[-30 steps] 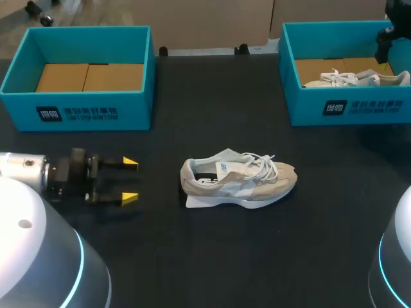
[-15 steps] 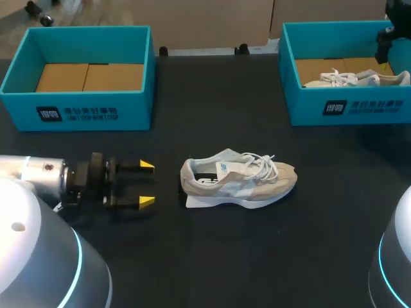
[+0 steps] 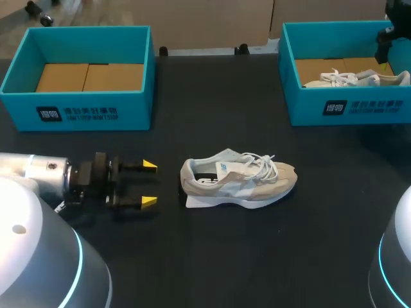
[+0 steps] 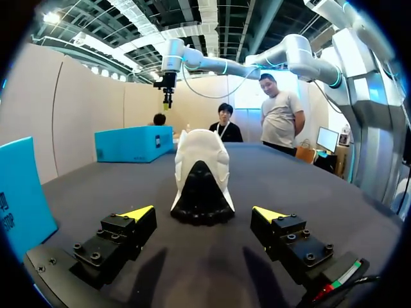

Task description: Take the shoe out of the shoebox, open the shoe tongue, remove and reinsert the insole, then place the shoe into the shoebox

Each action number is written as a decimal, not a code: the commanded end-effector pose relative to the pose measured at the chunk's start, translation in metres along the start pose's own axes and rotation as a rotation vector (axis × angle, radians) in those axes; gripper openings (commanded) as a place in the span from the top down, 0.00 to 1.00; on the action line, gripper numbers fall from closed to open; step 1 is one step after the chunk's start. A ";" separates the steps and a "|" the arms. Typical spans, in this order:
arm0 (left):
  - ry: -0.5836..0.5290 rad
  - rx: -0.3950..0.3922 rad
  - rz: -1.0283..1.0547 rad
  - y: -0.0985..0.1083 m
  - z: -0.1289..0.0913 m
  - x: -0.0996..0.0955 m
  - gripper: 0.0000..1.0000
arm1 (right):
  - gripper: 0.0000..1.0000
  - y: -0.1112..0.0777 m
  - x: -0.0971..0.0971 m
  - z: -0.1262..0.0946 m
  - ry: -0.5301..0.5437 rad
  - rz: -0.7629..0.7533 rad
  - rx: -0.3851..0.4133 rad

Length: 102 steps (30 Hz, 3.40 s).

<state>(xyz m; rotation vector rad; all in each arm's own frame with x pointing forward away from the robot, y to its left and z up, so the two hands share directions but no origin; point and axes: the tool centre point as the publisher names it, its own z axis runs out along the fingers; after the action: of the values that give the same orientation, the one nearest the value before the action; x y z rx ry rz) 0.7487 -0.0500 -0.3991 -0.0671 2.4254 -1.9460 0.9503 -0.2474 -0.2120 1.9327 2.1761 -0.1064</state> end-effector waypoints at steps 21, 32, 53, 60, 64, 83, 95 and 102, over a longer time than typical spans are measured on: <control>-0.045 -0.046 0.027 -0.010 0.015 0.000 0.00 | 0.00 0.000 0.000 0.000 -0.001 0.000 0.000; -0.023 -0.100 0.038 -0.016 0.043 0.000 0.00 | 0.00 0.000 0.000 0.000 -0.001 0.000 0.000; -0.043 -0.116 0.031 -0.011 0.084 -0.001 0.00 | 0.00 0.000 0.000 0.000 -0.001 0.000 0.000; -0.043 -0.122 0.023 -0.009 0.091 -0.004 0.00 | 0.00 0.000 0.000 0.000 -0.001 0.000 0.000; -0.044 -0.123 0.020 -0.008 0.095 -0.008 0.00 | 0.00 0.000 0.000 0.000 -0.001 0.000 0.000; -0.029 -0.155 -0.002 0.001 0.113 -0.010 0.00 | 0.00 0.000 0.000 0.000 -0.001 0.000 0.000; -0.026 -0.165 -0.005 -0.002 0.114 -0.003 0.35 | 0.00 0.000 0.000 0.000 -0.001 0.000 0.000; -0.021 -0.161 -0.011 -0.002 0.115 0.000 1.00 | 0.00 0.000 0.000 0.000 -0.001 0.000 0.000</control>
<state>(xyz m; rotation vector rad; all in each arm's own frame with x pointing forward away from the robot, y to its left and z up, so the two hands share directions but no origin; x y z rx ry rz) 0.7562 -0.1606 -0.4215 -0.1055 2.5642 -1.7446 0.9503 -0.2474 -0.2120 1.9327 2.1761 -0.1064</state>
